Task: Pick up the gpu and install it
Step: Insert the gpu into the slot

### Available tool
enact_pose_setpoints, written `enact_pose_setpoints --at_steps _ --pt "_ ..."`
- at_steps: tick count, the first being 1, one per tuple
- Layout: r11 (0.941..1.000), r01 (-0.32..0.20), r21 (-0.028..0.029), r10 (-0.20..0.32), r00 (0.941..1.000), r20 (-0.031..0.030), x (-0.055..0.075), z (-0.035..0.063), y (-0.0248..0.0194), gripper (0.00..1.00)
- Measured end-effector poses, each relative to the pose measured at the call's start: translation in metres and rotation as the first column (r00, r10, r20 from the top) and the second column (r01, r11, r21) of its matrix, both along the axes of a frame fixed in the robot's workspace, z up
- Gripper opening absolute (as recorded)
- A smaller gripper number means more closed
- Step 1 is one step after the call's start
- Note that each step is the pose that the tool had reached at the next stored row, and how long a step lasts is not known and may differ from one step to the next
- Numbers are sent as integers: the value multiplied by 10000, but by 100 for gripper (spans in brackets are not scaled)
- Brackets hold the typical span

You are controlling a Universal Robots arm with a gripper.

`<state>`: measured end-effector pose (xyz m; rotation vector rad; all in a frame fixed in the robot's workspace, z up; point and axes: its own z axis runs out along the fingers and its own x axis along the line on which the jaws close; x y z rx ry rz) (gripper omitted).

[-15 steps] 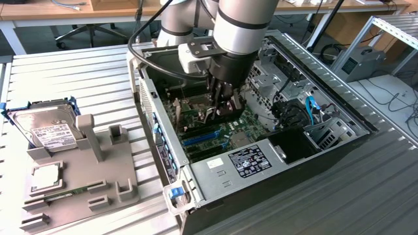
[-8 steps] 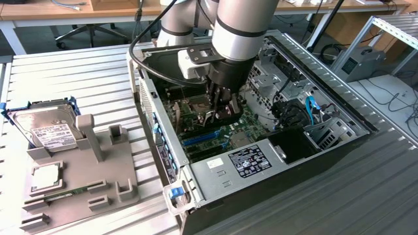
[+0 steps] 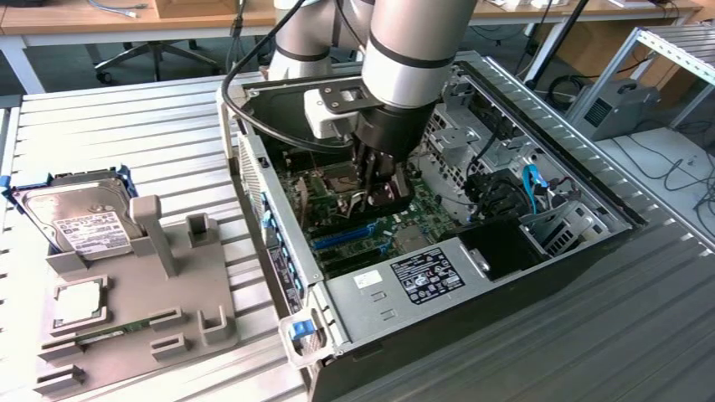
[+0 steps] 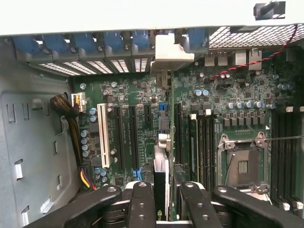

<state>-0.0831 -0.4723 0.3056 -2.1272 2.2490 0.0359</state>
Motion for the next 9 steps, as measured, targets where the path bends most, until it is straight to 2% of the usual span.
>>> enact_pose_setpoints --at_steps 9 --pt "10000 0 0 0 10000 0 -5 -49 0 26"
